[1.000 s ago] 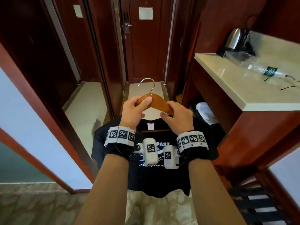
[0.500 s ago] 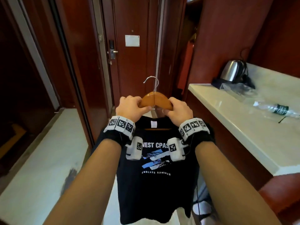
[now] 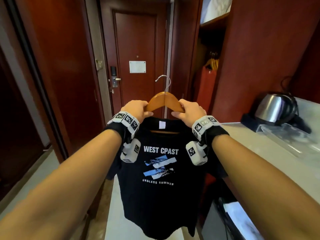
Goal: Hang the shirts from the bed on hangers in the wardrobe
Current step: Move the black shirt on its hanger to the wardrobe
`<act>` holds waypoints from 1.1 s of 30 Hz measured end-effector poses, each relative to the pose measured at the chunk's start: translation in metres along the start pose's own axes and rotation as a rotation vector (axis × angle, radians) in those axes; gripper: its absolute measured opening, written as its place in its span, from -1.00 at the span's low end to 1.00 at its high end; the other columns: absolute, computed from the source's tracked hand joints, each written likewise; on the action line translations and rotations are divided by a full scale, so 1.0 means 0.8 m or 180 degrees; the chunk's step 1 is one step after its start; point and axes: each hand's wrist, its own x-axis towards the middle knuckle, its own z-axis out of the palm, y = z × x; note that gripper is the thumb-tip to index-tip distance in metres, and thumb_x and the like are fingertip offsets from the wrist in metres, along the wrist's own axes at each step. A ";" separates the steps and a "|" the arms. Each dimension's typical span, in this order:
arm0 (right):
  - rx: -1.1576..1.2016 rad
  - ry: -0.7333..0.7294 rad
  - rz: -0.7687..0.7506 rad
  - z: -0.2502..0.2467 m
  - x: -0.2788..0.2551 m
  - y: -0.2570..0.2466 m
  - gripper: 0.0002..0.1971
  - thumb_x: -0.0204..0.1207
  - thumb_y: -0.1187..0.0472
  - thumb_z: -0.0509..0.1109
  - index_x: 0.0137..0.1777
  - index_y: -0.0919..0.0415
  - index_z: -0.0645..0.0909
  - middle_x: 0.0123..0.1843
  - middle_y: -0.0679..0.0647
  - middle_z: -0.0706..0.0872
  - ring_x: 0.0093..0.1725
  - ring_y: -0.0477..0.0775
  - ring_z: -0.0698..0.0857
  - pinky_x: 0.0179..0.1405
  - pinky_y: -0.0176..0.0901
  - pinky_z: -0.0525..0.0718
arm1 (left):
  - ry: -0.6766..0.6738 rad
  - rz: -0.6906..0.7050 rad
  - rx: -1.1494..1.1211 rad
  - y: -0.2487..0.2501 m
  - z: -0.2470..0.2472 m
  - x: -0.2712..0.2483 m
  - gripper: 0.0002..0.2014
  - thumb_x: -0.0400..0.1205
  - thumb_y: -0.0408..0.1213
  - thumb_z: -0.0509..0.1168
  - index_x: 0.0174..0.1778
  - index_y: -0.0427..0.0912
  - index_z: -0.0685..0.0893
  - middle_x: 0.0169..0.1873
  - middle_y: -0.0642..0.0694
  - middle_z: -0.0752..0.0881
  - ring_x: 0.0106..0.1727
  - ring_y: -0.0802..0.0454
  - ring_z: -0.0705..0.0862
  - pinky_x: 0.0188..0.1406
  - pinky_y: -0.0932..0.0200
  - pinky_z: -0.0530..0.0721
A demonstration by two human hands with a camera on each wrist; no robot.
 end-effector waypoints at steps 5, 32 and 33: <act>-0.0226 -0.0015 -0.0013 0.009 0.155 0.044 -0.74 0.56 -0.25 0.36 -0.03 -0.14 0.44 -0.13 -0.03 0.69 -0.09 0.17 0.71 -0.09 -0.01 0.60 | 0.0007 0.0066 0.0198 -0.009 0.000 0.161 -0.77 0.63 0.09 0.36 -0.22 0.07 0.55 -0.29 0.05 0.61 -0.13 -0.08 0.66 -0.15 0.08 0.55; -0.1832 0.0552 0.1268 0.034 0.691 0.220 -0.81 0.59 0.05 0.34 0.06 0.07 0.40 -0.09 0.09 0.62 -0.15 0.18 0.63 -0.16 0.00 0.53 | -0.0429 0.1609 -0.0062 -0.008 0.085 0.833 -0.73 0.62 0.14 0.36 -0.08 -0.01 0.67 -0.20 -0.02 0.69 -0.17 -0.02 0.70 -0.23 0.10 0.52; -0.1858 0.0591 0.1346 0.031 0.698 0.234 -0.81 0.60 0.06 0.34 0.06 0.08 0.40 -0.10 0.09 0.61 -0.16 0.17 0.62 -0.19 -0.01 0.52 | -0.0446 0.1683 -0.0057 0.004 0.092 0.848 -0.72 0.62 0.14 0.36 -0.06 -0.01 0.67 -0.20 -0.02 0.69 -0.19 -0.01 0.68 -0.25 0.12 0.50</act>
